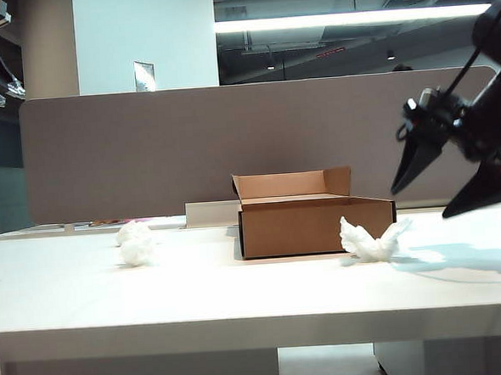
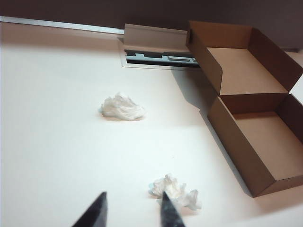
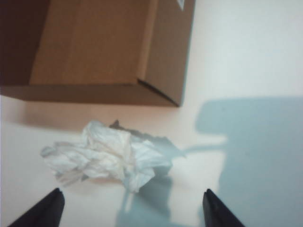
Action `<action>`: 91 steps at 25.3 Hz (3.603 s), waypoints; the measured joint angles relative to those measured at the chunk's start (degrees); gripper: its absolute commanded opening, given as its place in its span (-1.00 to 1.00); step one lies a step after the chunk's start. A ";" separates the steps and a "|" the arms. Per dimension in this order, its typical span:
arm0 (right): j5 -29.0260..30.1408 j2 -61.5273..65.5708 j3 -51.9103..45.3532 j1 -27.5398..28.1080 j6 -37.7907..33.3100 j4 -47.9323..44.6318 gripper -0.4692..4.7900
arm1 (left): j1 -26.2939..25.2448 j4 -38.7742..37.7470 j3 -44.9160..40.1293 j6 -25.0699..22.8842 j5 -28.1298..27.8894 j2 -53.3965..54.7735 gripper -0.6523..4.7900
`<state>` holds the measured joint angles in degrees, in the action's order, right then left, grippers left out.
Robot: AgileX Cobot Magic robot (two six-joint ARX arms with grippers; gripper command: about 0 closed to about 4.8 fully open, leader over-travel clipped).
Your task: Pick up all the paper balls on the table and put them in the paper box.
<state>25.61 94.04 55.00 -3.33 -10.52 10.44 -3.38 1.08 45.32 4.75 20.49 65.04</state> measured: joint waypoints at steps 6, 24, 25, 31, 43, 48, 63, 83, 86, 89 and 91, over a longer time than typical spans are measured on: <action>1.03 3.93 -0.02 -2.80 -0.57 -2.99 0.60 | 0.09 0.07 0.00 0.00 0.00 0.24 -0.26; 3.10 6.29 -0.02 -5.77 -2.12 -11.08 -0.84 | 0.11 -0.92 0.00 0.00 0.00 0.24 -0.27; 4.68 6.23 -0.02 -5.77 -2.97 -11.06 -0.84 | 0.09 -0.90 0.00 0.00 0.00 0.24 -0.27; 12.48 2.58 -0.04 -8.35 -5.77 -15.06 -0.84 | 0.09 -0.90 0.00 0.00 0.00 0.24 -0.27; -10.27 1.38 0.00 -9.31 -5.60 -36.22 -0.71 | 0.11 -0.87 0.00 -0.02 0.00 0.24 -0.27; -10.78 5.29 0.00 -9.16 -5.55 -37.07 -0.56 | 0.11 -0.87 0.02 0.00 -0.02 0.24 -0.27; -7.52 -3.06 -0.13 -9.09 -5.51 -33.20 0.79 | 4.15 3.96 0.72 -0.02 -0.02 1.90 -0.27; -6.40 -22.47 -0.13 -8.98 0.09 16.11 0.54 | 10.60 -23.58 33.55 -5.53 -0.76 40.17 0.40; -3.08 -22.47 -0.13 -8.98 0.15 19.56 0.54 | 11.78 -26.18 34.95 -7.61 -4.26 43.01 0.72; -0.44 -22.47 -0.13 -9.11 0.28 20.79 0.54 | 14.14 -26.34 34.95 -11.82 -6.45 45.44 0.74; -0.39 -22.47 -0.13 -9.18 0.28 20.76 0.54 | 15.34 -25.88 34.95 -12.76 -7.56 46.40 0.73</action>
<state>25.21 71.57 54.87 -12.51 -10.24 31.20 11.97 -24.80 80.27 -8.01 12.93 111.44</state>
